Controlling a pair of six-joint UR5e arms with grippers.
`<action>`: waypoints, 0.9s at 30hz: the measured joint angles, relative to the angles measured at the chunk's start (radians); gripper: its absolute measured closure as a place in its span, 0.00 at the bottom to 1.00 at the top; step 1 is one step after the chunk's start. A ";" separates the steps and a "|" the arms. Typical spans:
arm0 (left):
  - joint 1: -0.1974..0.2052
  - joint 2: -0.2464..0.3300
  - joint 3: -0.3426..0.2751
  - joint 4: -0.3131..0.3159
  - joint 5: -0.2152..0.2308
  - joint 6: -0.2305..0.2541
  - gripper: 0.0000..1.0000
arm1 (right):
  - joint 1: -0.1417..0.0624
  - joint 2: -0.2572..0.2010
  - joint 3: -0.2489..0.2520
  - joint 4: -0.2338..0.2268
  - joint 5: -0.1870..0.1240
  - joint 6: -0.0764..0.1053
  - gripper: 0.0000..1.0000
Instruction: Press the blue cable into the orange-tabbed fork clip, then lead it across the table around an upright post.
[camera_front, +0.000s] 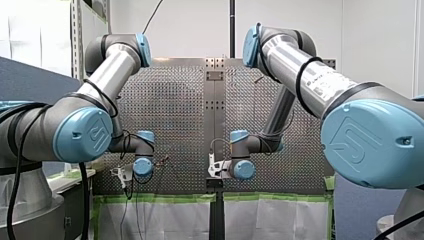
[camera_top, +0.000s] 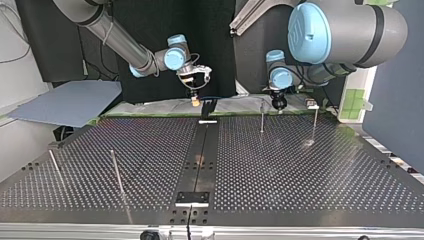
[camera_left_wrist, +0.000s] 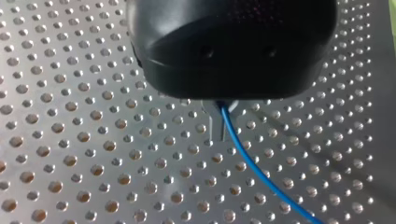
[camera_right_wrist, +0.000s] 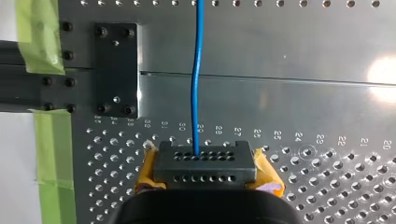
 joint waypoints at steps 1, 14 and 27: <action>0.002 0.000 0.000 -0.001 0.000 -0.003 1.00 | -0.002 0.000 -0.007 0.006 0.000 0.000 1.00; 0.025 0.001 0.027 -0.038 0.029 -0.030 1.00 | -0.042 0.001 -0.065 0.041 -0.003 0.004 1.00; 0.032 0.000 0.080 -0.076 0.063 -0.034 1.00 | -0.076 0.003 -0.094 0.062 -0.004 0.004 1.00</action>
